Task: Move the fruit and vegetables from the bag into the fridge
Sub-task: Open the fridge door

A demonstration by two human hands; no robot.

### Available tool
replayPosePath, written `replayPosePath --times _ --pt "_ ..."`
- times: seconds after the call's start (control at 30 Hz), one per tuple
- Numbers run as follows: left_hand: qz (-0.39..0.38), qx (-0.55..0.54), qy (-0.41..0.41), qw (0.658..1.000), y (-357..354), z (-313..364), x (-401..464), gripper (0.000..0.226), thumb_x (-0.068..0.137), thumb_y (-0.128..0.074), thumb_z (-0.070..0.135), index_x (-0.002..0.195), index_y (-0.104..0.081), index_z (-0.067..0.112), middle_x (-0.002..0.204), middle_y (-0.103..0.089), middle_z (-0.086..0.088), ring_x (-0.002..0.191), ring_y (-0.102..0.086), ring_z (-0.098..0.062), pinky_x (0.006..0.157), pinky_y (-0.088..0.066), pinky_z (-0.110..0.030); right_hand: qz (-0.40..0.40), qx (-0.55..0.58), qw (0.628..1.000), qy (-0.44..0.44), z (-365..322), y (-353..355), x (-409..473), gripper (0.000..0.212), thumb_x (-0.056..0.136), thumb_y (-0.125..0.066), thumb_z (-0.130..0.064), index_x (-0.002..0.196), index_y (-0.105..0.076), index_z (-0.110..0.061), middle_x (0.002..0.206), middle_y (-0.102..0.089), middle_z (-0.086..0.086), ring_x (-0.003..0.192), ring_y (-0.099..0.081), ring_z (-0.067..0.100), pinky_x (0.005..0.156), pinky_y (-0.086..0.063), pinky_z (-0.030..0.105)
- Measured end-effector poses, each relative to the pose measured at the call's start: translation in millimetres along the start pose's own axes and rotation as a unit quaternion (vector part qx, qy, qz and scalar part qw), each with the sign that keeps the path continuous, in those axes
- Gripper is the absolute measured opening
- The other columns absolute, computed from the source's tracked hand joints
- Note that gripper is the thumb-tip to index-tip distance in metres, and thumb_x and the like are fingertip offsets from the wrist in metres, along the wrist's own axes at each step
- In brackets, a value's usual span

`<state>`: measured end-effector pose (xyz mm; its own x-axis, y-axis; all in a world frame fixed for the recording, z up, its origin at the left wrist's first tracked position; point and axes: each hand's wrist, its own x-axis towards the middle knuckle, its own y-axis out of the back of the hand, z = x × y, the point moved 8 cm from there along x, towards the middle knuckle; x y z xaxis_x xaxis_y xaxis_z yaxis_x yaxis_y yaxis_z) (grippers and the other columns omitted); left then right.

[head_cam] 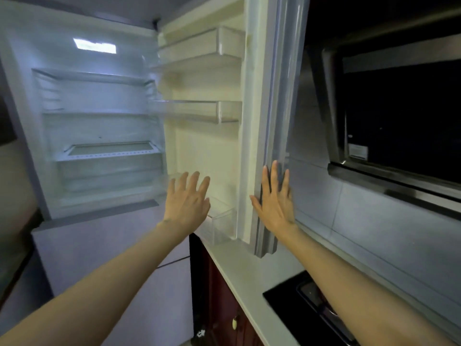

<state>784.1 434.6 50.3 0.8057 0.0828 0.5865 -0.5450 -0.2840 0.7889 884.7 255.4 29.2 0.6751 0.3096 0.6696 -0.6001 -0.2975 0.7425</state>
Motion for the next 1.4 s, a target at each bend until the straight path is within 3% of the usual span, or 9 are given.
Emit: replayPosePath --times 0.23,0.43,0.73,1.4 --pt "-0.008 -0.008 -0.027 1.0 -23 9 36 0.055 0.094 -0.04 0.037 0.145 -0.028 0.02 0.151 -0.029 -0.007 0.138 -0.023 -0.031 0.109 -0.021 -0.049 -0.025 -0.039 0.999 -0.022 39 -21 23 0.084 0.094 -0.039 -0.049 0.148 0.015 -0.015 0.153 0.022 0.016 0.143 -0.003 0.043 0.097 -0.044 0.054" --pt "0.0 -0.014 -0.054 0.998 -43 28 53 0.055 0.094 -0.036 0.04 0.145 -0.024 0.024 0.152 -0.027 -0.003 0.14 -0.02 -0.028 0.11 -0.019 -0.048 -0.025 -0.079 0.996 -0.029 54 -39 39 0.08 0.096 -0.042 -0.043 0.148 0.01 -0.011 0.154 0.02 0.012 0.145 0.006 0.032 0.115 -0.019 0.053" --pt "0.0 -0.024 -0.081 0.996 -55 44 74 0.054 0.095 -0.034 0.04 0.145 -0.022 0.023 0.153 -0.025 -0.003 0.141 -0.018 -0.028 0.11 -0.018 -0.048 -0.017 -0.104 0.994 -0.027 57 -45 45 0.079 0.096 -0.038 -0.045 0.148 0.011 -0.011 0.155 0.018 0.015 0.144 0.011 0.032 0.118 -0.011 0.048" --pt "-0.006 -0.035 -0.077 0.996 -63 40 71 0.05 0.095 -0.034 0.04 0.142 -0.028 0.021 0.152 -0.026 -0.003 0.14 -0.02 -0.028 0.109 -0.02 -0.047 -0.042 -0.122 0.991 -0.03 51 -33 42 0.077 0.097 -0.039 -0.038 0.148 0.01 -0.009 0.156 0.017 0.015 0.145 0.013 0.031 0.118 -0.011 0.048"
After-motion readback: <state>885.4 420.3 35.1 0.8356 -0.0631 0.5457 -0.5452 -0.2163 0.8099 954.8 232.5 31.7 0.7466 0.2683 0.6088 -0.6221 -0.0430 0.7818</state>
